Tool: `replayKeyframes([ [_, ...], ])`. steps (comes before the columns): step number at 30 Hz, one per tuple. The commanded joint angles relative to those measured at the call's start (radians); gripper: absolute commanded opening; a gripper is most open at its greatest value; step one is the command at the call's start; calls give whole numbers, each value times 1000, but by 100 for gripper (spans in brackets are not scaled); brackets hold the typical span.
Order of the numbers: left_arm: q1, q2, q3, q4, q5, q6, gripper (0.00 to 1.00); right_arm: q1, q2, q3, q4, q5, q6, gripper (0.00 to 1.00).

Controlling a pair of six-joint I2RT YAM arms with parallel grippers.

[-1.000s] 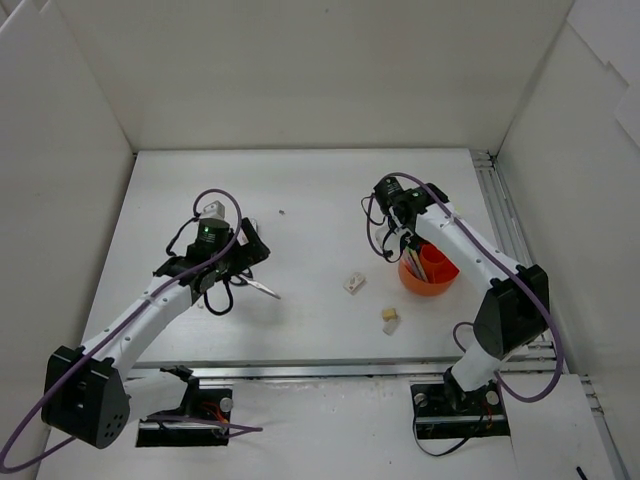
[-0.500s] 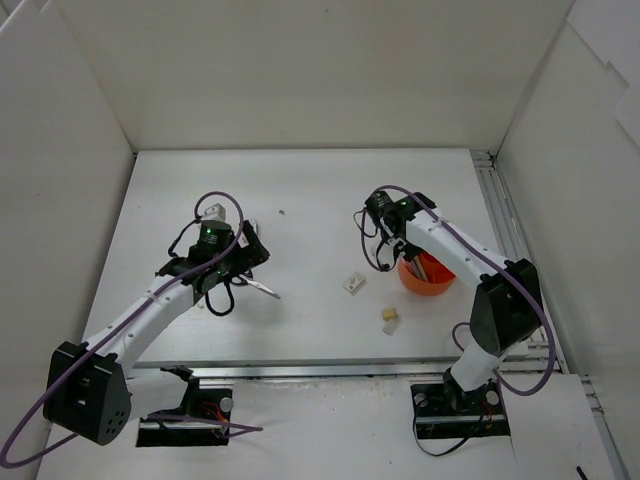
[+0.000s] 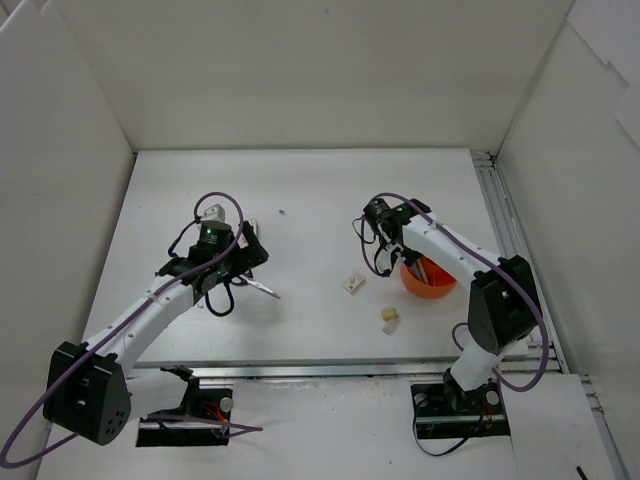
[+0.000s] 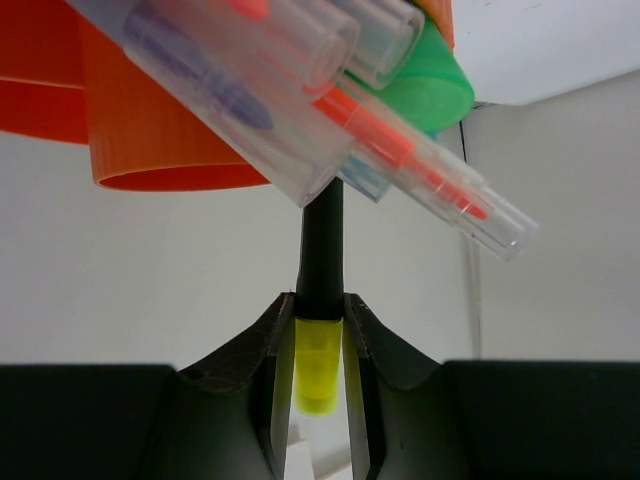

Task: Sort the stationery into containers
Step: Place the pen in the storage box.

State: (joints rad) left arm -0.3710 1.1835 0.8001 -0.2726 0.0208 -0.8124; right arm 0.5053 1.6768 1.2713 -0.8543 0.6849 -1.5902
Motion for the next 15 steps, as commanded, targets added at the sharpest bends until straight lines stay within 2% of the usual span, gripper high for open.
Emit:
replayKeyframes([
  [1,4,-12,25,27,-16,2,99,6,9,11,-17,-96,-39,0],
  [13,4,-10,30,10,-53,12,99,6,41,8,-14,-145,-33,0],
  [15,4,-13,28,7,-59,12,99,4,41,10,-14,-146,-27,4],
])
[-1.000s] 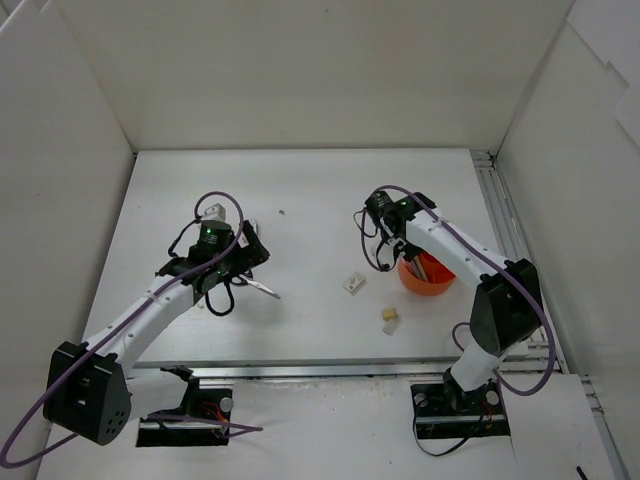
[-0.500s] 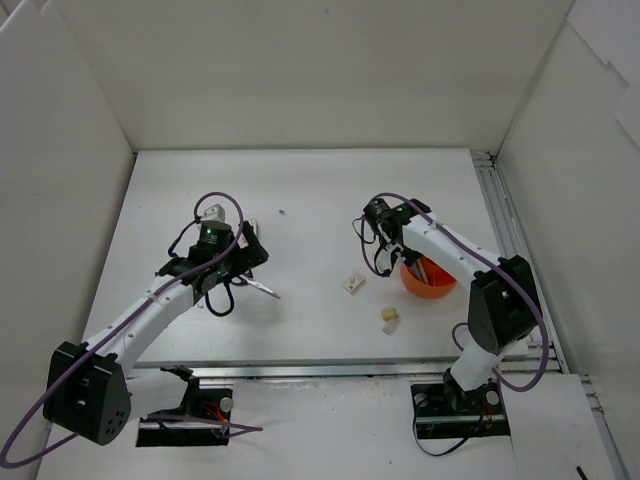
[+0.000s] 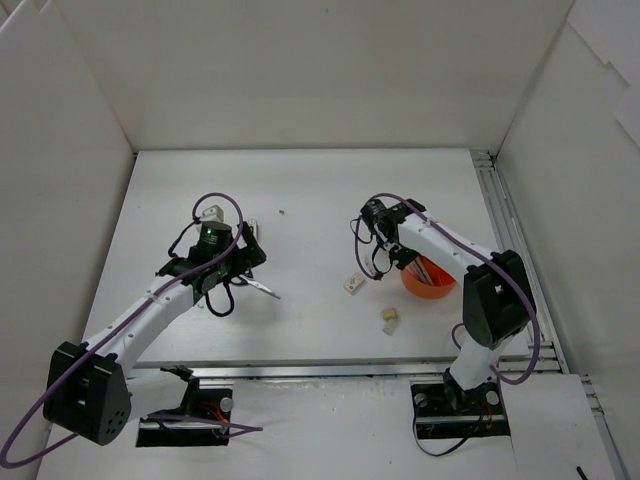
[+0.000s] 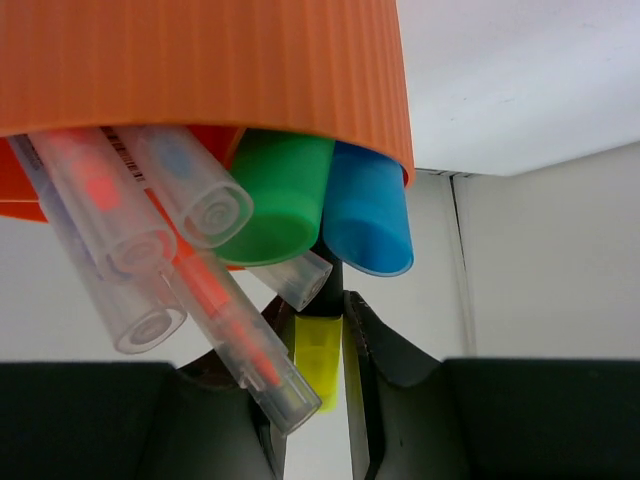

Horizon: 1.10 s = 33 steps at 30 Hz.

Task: Sort the stationery into containers
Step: Place the pen in the storage box, then pick up the stationery from the center of the board.

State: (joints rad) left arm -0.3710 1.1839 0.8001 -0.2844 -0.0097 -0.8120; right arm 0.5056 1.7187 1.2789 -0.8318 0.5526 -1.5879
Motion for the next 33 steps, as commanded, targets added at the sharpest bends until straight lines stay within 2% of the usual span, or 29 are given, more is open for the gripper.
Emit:
replayKeyframes([
  [1,13,-17,27,16,-29,10,100,7,-1,3,-36,-14,-29,11],
  [3,14,-18,30,16,-30,11,100,4,1,7,-36,-14,-24,19],
  [4,14,-18,30,16,-30,13,99,4,1,8,-35,-13,-24,29],
  [6,14,-18,33,14,-30,16,100,5,-2,13,-35,-8,-21,33],
  [10,14,-20,39,13,-24,16,99,5,-14,36,-32,6,-12,49],
  [17,14,-61,36,13,-15,20,100,7,-63,118,-30,56,14,59],
  [18,14,-64,33,13,-15,23,100,8,-79,134,-30,82,22,97],
  [22,14,-99,31,4,-7,33,100,10,-128,203,-30,118,62,98],
  [28,14,-125,37,4,-3,45,100,19,-197,296,-30,47,147,98],
  [31,14,-138,36,-4,31,47,99,19,-206,419,10,-86,273,98],
  [33,14,-155,31,-9,37,50,100,11,-211,480,54,-242,334,98],
])
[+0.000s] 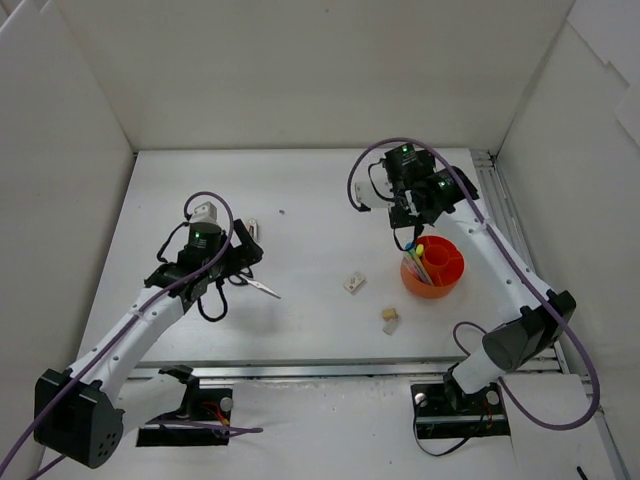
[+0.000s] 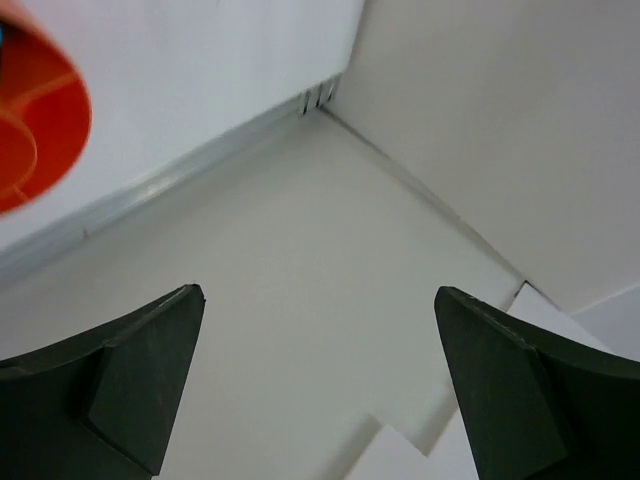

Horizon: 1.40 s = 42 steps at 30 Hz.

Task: Sort the stationery into containers
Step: Pick up the stationery from the center of the board.

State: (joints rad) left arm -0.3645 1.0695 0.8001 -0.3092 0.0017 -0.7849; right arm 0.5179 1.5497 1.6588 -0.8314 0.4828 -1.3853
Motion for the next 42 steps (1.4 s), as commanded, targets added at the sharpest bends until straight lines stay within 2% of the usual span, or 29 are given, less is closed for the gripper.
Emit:
replayKeyframes([
  [1,7,-51,28,10,27,29,99,-1,-42,139,78,-221,190,98],
  [3,7,-86,18,-2,23,38,99,-2,-48,162,194,-295,257,98],
  [6,7,-138,-1,-42,3,45,100,-15,-40,199,376,-329,501,98],
  [7,7,-150,-7,-57,3,46,99,-22,-37,223,411,-352,692,98],
  [9,7,-193,-18,-65,-32,46,99,-65,-36,234,478,-404,910,98],
  [10,7,-209,-30,-61,-32,49,100,-67,-40,225,479,-424,1077,98],
  [13,7,-276,-52,-54,-37,49,99,-68,-92,98,532,-667,1244,98],
  [15,7,-287,-61,-67,-48,50,99,-56,-109,-35,630,-696,1348,98],
  [20,7,-275,-44,-155,-101,35,100,40,-158,-255,712,-512,1486,98],
  [21,7,-273,-42,-160,-95,35,99,53,-163,-328,741,-454,1593,98],
  [23,7,-273,-53,-153,-75,38,99,100,-177,-399,776,-391,1687,98],
  [25,16,-282,-65,-136,-62,44,100,173,-178,-490,808,-292,1706,98],
  [31,16,-284,-72,-131,-48,61,99,286,-91,-568,816,-115,1815,98],
  [34,16,-284,-81,-131,-43,52,100,312,-25,-594,807,-29,1956,98],
  [38,16,-295,-108,-107,-14,67,99,314,36,-628,788,16,2126,98],
  [42,16,-292,-107,-105,-14,79,99,321,95,-645,778,31,2190,98],
])
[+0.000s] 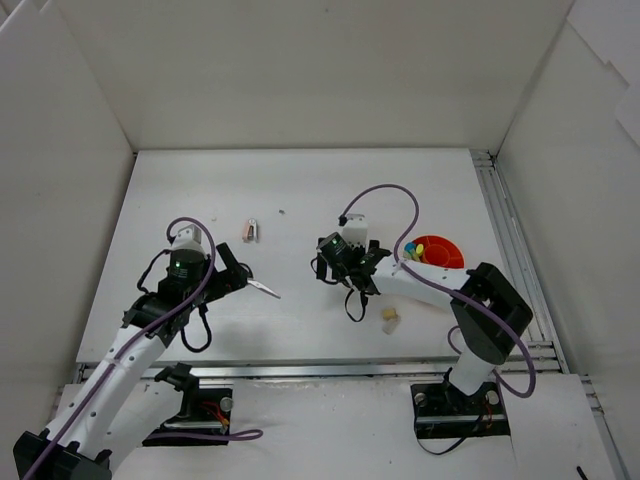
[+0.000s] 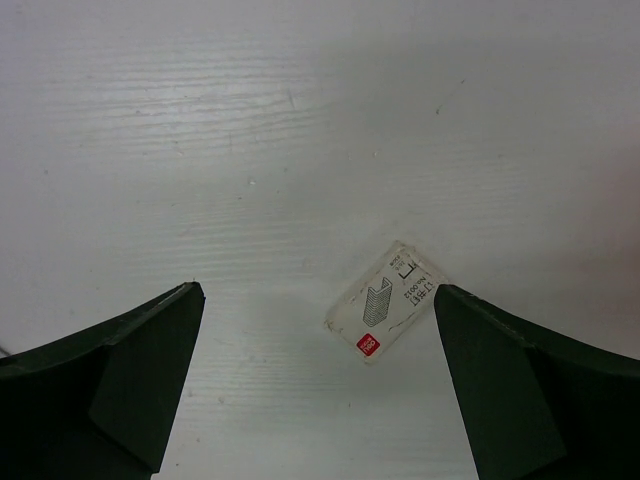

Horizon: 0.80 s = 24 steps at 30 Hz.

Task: Sort the stationery into containers
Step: Pick up the stationery from the center of the board.

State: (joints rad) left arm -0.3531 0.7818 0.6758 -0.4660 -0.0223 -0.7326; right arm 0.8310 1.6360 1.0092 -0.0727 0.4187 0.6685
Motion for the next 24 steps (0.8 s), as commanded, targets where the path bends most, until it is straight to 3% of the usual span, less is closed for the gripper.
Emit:
replayKeyframes([
  [1,5,-4,16,56,10,29,100,5,31,5,19,94,141,98],
  [15,14,-16,-4,58,47,55,99,7,124,-23,-22,111,252,95],
  [20,14,-19,-7,61,45,55,99,-10,140,-27,-26,114,255,84],
  [24,14,-16,-5,63,47,55,99,-26,130,-20,-27,123,232,61],
])
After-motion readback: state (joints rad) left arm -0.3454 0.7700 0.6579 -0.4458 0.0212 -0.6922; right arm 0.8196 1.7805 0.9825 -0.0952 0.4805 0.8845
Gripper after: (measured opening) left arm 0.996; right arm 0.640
